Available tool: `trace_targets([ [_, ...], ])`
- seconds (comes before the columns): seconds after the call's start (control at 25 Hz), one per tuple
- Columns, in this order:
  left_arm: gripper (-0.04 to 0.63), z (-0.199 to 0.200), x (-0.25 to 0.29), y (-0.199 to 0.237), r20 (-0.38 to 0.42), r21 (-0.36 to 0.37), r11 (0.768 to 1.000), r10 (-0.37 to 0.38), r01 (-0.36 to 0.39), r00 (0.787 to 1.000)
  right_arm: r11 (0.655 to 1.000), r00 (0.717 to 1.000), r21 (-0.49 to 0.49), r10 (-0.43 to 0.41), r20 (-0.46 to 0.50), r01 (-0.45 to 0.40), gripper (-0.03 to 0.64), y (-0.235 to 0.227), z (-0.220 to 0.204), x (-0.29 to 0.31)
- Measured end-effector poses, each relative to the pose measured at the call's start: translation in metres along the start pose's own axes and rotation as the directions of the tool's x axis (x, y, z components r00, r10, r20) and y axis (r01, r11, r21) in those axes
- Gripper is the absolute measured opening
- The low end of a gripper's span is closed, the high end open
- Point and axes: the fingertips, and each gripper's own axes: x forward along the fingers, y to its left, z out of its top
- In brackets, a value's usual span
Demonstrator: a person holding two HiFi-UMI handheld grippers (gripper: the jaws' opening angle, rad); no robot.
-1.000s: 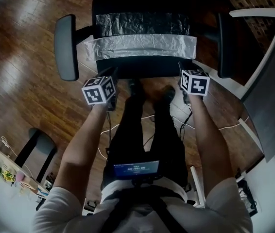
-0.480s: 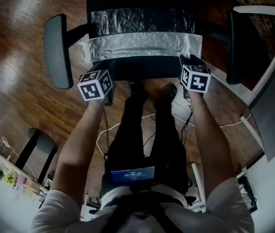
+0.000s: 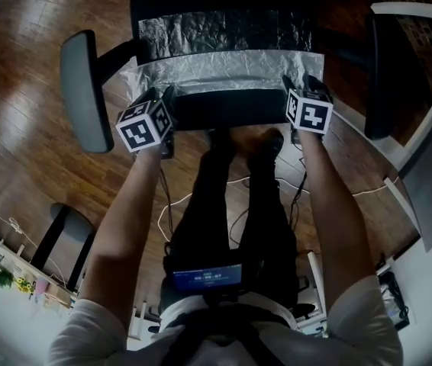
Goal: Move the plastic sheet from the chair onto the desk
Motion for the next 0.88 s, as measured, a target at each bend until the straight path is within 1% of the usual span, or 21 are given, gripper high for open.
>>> trace_targets([
  [0.08, 0.210, -0.003, 0.007, -0.001, -0.024, 0.007, 1.000, -0.003, 0.003, 1.000, 1.000, 1.000, -0.008, -0.007, -0.001, 0.007, 0.311, 0.002, 0.001, 0.004],
  [0.16, 0.213, -0.006, 0.013, -0.001, -0.041, 0.015, 1.000, 0.001, 0.000, 0.999, 0.999, 0.999, -0.037, -0.034, -0.017, 0.033, 0.311, 0.000, -0.003, 0.008],
  [0.32, 0.201, -0.005, 0.020, -0.001, -0.036, 0.041, 0.999, 0.001, 0.001, 0.999, 0.993, 0.998, -0.094, -0.066, -0.014, 0.065, 0.303, 0.002, -0.001, 0.009],
  [0.36, 0.182, -0.004, 0.021, -0.001, -0.036, 0.045, 0.999, -0.003, 0.005, 0.999, 0.992, 0.997, -0.100, -0.077, -0.024, 0.074, 0.292, 0.000, -0.005, 0.010],
  [0.44, 0.097, -0.004, 0.022, 0.000, -0.040, 0.049, 0.999, -0.005, 0.007, 0.999, 0.991, 0.996, -0.107, -0.088, -0.029, 0.085, 0.229, -0.002, -0.008, 0.008],
  [0.48, 0.041, -0.005, 0.023, 0.001, -0.043, 0.045, 0.999, -0.009, 0.011, 0.999, 0.990, 0.996, -0.110, -0.089, -0.022, 0.086, 0.189, -0.002, -0.006, 0.006],
  [0.52, 0.019, -0.006, 0.023, 0.002, -0.045, 0.035, 0.999, -0.018, 0.020, 0.999, 0.990, 0.996, -0.114, -0.086, -0.018, 0.083, 0.164, -0.001, -0.005, 0.004],
  [0.6, 0.000, -0.009, 0.024, 0.001, -0.050, 0.013, 0.999, -0.042, 0.043, 0.998, 0.990, 0.997, -0.124, -0.068, -0.019, 0.065, 0.125, 0.003, -0.004, 0.001],
  [0.72, 0.000, -0.009, 0.023, -0.002, -0.047, 0.012, 0.997, -0.070, 0.071, 0.996, 0.991, 0.999, -0.128, -0.040, -0.026, 0.037, 0.062, 0.009, -0.008, 0.001],
  [0.8, 0.000, -0.011, 0.022, -0.003, -0.042, 0.009, 0.997, -0.079, 0.079, 0.996, 0.992, 1.000, -0.123, -0.027, -0.012, 0.025, 0.040, 0.012, -0.008, 0.001],
  [0.88, 0.000, -0.012, 0.019, -0.003, -0.040, 0.008, 0.997, -0.082, 0.083, 0.996, 0.991, 1.000, -0.132, -0.028, 0.000, 0.028, 0.033, 0.014, -0.006, -0.003],
])
